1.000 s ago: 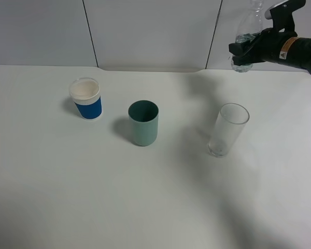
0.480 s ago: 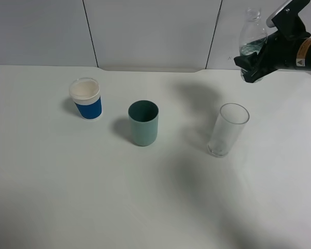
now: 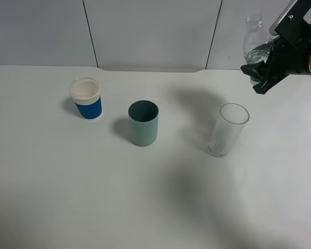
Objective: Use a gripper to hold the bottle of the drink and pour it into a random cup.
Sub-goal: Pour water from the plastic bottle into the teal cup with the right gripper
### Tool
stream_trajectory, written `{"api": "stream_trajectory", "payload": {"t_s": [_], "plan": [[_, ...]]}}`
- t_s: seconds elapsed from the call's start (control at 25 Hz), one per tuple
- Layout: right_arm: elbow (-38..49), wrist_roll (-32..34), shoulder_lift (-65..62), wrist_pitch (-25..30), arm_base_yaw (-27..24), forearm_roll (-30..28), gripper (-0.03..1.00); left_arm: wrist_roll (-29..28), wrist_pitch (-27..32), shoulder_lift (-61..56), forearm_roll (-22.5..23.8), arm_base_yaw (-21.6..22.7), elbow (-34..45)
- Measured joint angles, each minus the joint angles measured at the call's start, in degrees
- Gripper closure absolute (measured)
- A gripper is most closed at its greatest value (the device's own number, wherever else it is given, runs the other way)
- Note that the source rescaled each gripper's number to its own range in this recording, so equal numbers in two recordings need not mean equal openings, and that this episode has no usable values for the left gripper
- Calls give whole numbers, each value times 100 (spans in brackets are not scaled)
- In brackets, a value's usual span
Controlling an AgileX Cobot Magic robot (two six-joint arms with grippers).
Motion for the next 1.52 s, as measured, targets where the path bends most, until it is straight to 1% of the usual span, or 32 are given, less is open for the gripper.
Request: {"api": "stream_trajectory", "payload": {"t_s": [0.2,0.48,0.68,0.8,0.88,1.0,1.16,1.28,1.4,1.52], "plan": [[152,-459,-116,281,0,-264,97,0,0,0,-11,0,0],[196,-1258,-120,288,0,-307,97,0,0,0,-11,0,0],[196,-1670,-120,288,0,-311,97,0,0,0,-6,0,0],[196,-1978,-120,288,0,-147,97,0,0,0,-6,0,0],[196,-2146,-113,236,0,115,97,0,0,0,-6,0,0],[196,-2272,24,76,0,260,97,0,0,0,-6,0,0],[196,-2458,315,-19,0,229,97,0,0,0,-6,0,0],[196,-2463,537,-140,0,229,97,0,0,0,-6,0,0],[196,-2463,731,-432,0,225,97,0,0,0,-6,0,0],[87,-2393,896,-601,0,177,97,0,0,0,-6,0,0]]}}
